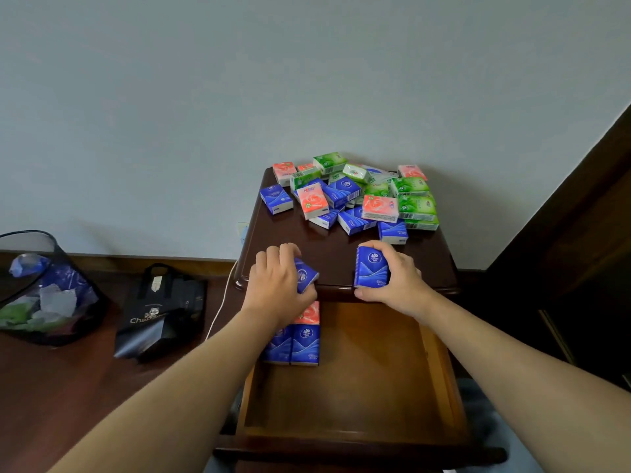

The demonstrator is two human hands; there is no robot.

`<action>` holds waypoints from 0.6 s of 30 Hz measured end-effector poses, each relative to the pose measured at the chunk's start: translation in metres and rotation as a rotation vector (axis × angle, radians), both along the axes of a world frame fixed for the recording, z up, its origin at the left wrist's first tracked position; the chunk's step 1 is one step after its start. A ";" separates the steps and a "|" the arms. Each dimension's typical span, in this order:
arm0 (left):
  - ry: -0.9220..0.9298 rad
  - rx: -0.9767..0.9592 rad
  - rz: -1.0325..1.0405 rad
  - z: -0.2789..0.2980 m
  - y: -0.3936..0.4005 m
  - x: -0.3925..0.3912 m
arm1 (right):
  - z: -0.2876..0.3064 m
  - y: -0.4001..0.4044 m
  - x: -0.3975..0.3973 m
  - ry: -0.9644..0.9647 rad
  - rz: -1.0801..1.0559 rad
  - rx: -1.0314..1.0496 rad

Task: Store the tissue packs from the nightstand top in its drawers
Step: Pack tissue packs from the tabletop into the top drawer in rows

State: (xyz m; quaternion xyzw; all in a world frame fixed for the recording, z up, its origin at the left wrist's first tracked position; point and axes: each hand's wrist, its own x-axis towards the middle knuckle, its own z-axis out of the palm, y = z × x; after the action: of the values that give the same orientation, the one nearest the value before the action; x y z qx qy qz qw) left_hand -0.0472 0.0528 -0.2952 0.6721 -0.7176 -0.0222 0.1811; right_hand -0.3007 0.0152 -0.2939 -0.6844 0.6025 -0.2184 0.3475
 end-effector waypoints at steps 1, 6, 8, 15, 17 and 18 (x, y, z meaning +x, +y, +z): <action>0.042 -0.011 -0.008 -0.003 0.014 0.002 | 0.004 0.005 -0.001 -0.151 -0.025 0.014; 0.484 -0.055 0.177 -0.024 0.076 0.008 | 0.018 0.046 0.007 -0.538 -0.085 0.100; 0.608 -0.074 0.279 -0.033 0.094 0.010 | 0.012 0.065 0.017 -0.652 -0.078 0.246; 0.970 -0.079 0.556 -0.041 0.130 0.010 | -0.033 0.126 0.057 -0.514 -0.144 0.510; 0.975 -0.119 0.565 -0.044 0.138 0.010 | -0.046 0.133 0.069 -0.447 -0.194 0.603; 0.978 -0.137 0.571 -0.046 0.141 0.012 | -0.052 0.136 0.077 -0.441 -0.226 0.658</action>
State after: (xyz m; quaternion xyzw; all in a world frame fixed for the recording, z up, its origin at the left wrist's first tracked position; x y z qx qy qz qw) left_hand -0.0355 0.1940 -0.3413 0.7377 -0.3401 -0.2343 0.5340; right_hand -0.2241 0.1507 -0.3460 -0.4031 0.6227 -0.1924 0.6425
